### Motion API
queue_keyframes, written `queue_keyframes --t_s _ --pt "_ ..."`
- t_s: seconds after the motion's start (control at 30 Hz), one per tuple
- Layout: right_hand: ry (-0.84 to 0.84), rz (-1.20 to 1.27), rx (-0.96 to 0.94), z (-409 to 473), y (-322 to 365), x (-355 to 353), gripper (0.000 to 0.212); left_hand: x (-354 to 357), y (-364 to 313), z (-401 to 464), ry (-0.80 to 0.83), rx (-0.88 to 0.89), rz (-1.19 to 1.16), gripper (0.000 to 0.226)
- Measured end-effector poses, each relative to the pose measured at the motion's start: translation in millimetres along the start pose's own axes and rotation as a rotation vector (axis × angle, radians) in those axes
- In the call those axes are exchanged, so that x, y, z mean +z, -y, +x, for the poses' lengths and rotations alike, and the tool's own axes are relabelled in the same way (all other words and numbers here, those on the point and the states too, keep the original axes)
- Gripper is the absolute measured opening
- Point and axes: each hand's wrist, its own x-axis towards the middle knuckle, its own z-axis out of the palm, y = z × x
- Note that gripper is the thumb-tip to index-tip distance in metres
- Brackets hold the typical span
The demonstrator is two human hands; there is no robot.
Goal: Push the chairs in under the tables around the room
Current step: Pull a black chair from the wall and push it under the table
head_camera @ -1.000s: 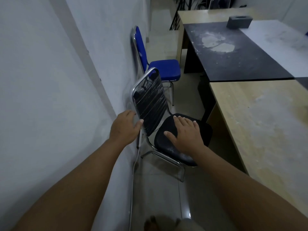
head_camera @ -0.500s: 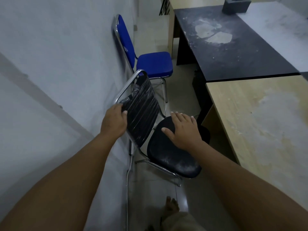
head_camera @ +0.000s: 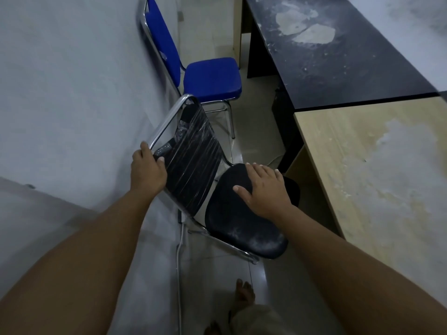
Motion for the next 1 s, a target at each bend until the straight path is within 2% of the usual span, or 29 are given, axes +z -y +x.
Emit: queue_keyframes --t_s 0.47,1.0 --pt "-0.034 0.000 0.004 -37.8 26.1 -0.7 0.074 -5.3 0.1 -64.3 -0.009 -0.053 0.019 0.047" --pt "-0.041 0.032 0.100 -174.8 60.6 22.2 0.075 -8.9 6.2 -186.3 0.124 0.058 0.035 0.044"
